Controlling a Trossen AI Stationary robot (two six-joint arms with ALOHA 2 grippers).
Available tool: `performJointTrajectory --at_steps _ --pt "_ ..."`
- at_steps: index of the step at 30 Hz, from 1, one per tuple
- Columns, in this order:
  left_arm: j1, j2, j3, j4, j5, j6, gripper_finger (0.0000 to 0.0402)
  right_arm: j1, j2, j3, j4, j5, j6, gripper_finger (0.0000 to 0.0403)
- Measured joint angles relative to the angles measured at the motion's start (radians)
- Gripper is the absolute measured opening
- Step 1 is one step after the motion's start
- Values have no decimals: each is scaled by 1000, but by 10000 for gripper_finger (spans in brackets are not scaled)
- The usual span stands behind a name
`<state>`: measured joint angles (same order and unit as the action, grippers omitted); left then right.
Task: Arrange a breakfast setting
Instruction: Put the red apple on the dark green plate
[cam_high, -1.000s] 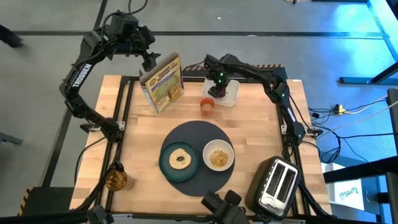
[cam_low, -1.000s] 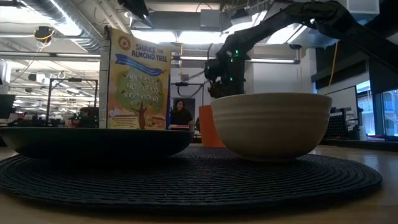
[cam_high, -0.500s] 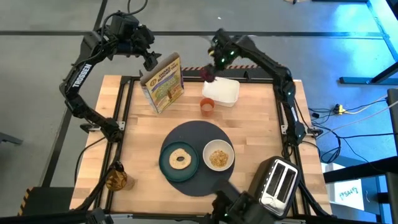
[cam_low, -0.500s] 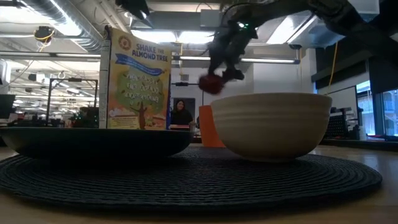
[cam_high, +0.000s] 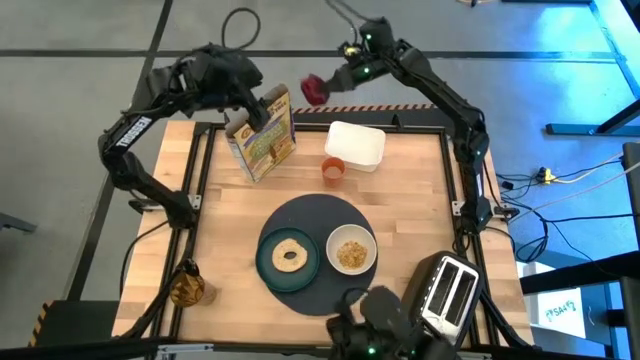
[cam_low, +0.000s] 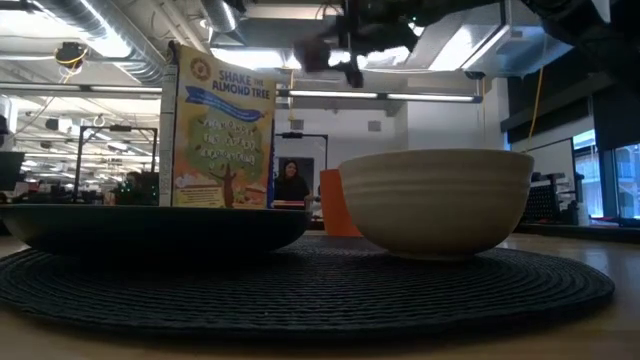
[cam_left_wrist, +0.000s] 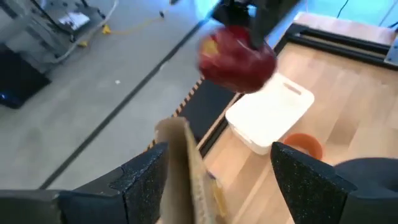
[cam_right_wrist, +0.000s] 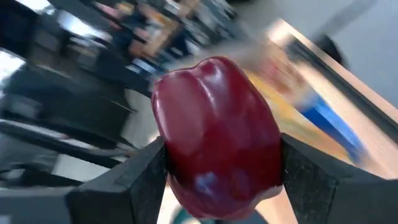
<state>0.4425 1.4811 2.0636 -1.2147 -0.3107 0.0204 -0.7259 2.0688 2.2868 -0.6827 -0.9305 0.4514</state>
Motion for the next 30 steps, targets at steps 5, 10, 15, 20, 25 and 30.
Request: performJointTrajectory --at_steps 5,10,15,20,25,30 --pt "-138 0 0 19 -95 -6 246 46 -23 0 317 -116 207 253" --pt "-242 0 0 10 -116 39 223 151 -61 0 520 -150 326 253" --pt "-306 -15 0 -75 -162 1 209 279 -90 1 586 -7 364 253" --pt "-390 -38 1 -201 -258 -123 207 398 -93 0 581 294 371 253" --pt "-515 -59 1 -308 -285 -149 207 532 -92 0 563 606 409 253" --pt "-650 -56 1 -326 -324 -118 207 653 -88 0 551 898 433 253"
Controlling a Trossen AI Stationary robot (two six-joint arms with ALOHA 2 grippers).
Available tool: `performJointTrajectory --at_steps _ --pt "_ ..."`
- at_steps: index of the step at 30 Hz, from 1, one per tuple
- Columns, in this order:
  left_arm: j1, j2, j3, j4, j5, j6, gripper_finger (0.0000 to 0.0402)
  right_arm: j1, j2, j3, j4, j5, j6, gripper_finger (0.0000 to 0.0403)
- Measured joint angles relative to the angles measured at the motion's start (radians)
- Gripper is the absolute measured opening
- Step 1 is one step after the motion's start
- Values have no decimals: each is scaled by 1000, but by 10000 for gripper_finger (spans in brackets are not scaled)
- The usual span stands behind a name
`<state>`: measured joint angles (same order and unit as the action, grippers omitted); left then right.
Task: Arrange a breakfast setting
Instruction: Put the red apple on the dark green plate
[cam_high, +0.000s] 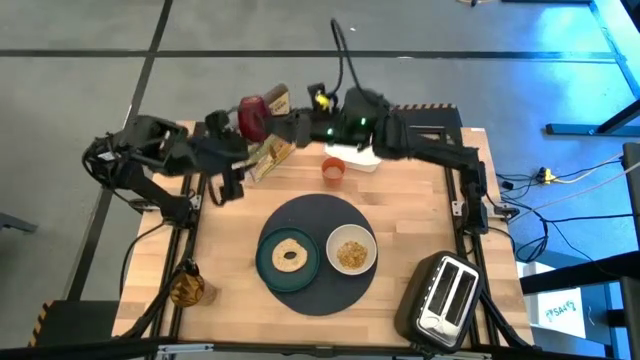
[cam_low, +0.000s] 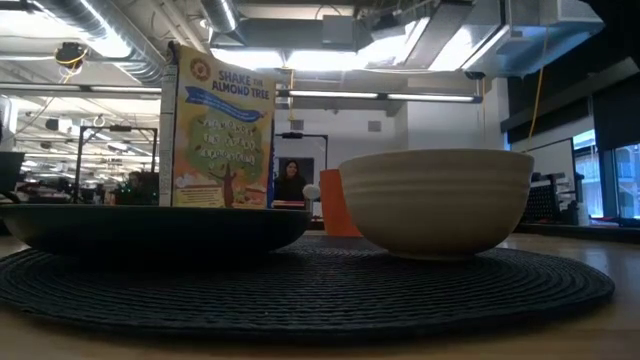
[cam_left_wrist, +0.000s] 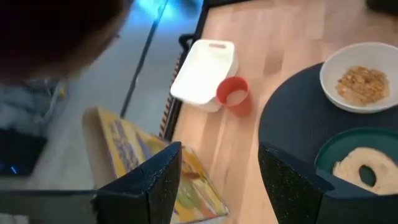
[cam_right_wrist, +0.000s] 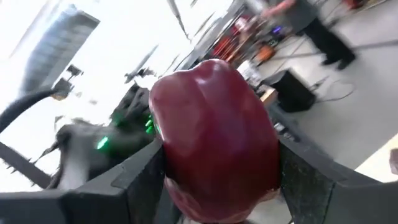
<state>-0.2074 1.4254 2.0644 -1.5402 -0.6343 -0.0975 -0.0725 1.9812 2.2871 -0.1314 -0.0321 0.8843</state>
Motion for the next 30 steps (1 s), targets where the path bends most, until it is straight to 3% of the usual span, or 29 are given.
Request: performJointTrajectory --at_steps 13,17,23,30 --pt "-219 -1 0 75 -268 93 207 225 0 0 54 613 9 253" --pt "-282 9 0 226 -380 167 204 252 0 1 112 675 9 253" --pt "-345 21 -1 398 -585 233 196 270 2 0 136 688 57 253" --pt "-340 21 -1 506 -675 -9 179 269 2 0 204 665 -31 253"
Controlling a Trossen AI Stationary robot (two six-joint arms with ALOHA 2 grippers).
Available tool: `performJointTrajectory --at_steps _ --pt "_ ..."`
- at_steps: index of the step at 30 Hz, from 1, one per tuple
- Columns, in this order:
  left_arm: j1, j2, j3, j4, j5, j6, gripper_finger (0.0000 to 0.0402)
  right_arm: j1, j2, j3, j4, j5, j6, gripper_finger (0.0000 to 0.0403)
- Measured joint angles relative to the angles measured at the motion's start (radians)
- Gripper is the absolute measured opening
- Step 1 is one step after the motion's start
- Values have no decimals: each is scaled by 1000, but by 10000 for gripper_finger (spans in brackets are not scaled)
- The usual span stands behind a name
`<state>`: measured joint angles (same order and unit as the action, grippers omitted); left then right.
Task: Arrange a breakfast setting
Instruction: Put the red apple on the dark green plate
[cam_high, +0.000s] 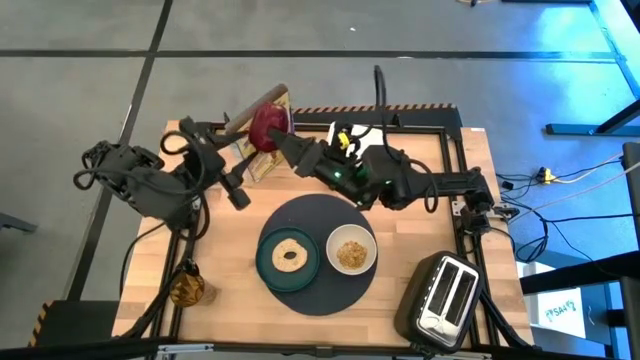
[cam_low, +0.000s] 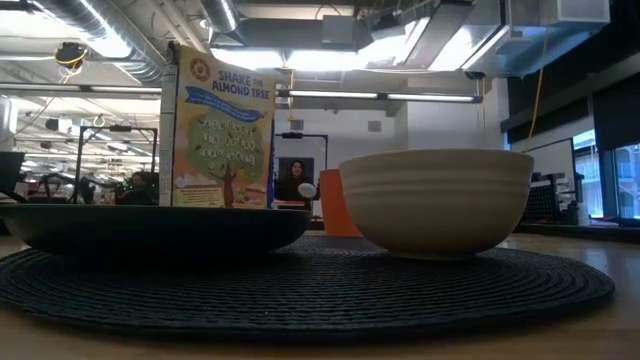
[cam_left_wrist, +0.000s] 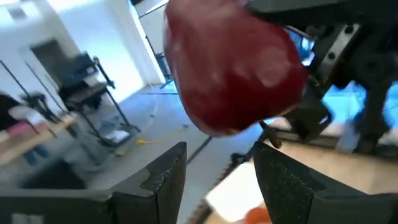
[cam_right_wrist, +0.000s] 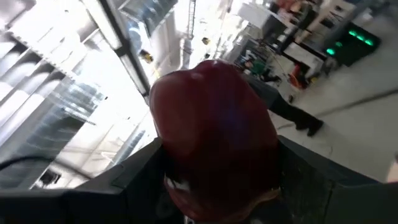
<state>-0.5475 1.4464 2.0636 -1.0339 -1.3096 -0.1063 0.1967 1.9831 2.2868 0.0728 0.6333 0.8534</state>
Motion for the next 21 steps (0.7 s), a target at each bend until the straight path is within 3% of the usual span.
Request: performJointTrajectory --at_steps 5,11,16,21 --pt "7 0 0 68 94 -48 149 0 -1 1 35 -10 -64 253" --pt "6 0 0 92 117 -43 110 -1 -1 0 49 3 -76 253" --pt "6 0 0 107 185 -42 102 -1 -1 0 53 3 -117 253" --pt "25 0 0 118 172 -44 103 -1 -1 0 54 -4 -129 253"
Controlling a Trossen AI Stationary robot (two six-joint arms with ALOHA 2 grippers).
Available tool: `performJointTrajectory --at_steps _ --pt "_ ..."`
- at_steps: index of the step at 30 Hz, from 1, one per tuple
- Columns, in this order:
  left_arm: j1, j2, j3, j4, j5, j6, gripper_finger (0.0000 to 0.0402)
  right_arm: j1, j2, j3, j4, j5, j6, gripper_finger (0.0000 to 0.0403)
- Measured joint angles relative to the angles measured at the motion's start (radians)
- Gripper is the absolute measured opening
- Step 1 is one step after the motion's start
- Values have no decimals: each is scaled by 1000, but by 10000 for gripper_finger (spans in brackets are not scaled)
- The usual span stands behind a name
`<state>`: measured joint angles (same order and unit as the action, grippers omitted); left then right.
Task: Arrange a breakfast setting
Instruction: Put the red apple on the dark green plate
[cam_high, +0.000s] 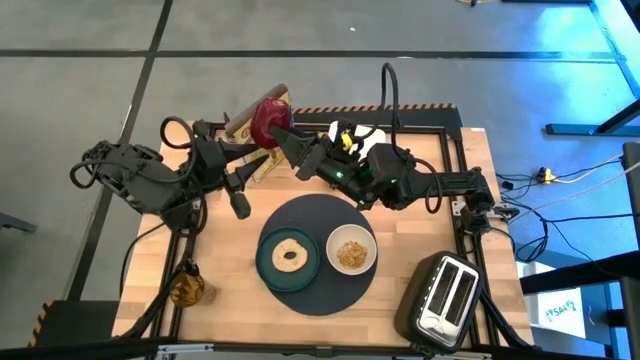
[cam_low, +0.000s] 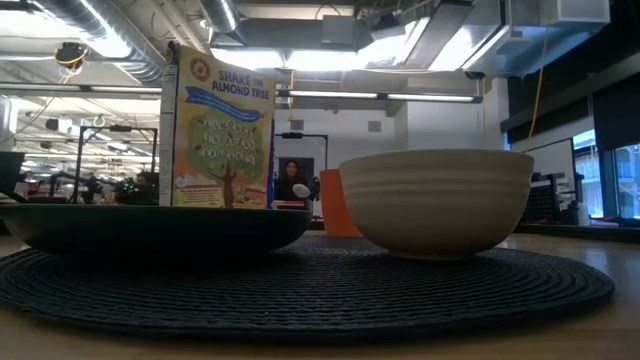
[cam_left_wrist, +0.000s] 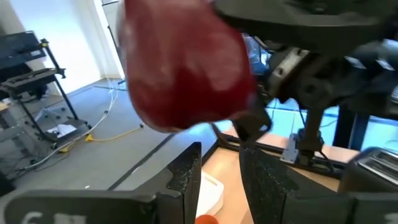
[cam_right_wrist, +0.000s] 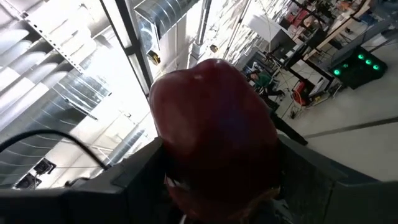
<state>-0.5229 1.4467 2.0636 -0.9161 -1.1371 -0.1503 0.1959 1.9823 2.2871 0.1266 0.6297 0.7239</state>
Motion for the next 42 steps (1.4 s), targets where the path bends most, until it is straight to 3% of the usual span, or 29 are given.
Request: performJointTrajectory --at_steps 9,17,23,29,37,42 --pt "61 0 0 45 90 -1 89 0 0 0 -1 -12 -26 253" --pt "61 0 0 46 97 8 11 1 0 0 2 -13 -26 253" --pt "60 0 0 44 93 29 6 -7 -1 0 -1 -66 -83 255" --pt "57 -2 0 12 98 57 4 -17 -18 1 -82 -181 -180 302" --pt "35 -6 0 -67 112 76 3 -20 -75 0 -327 -182 -223 389" --pt "30 -6 0 -111 119 76 3 -20 -113 1 -462 -209 -194 389"
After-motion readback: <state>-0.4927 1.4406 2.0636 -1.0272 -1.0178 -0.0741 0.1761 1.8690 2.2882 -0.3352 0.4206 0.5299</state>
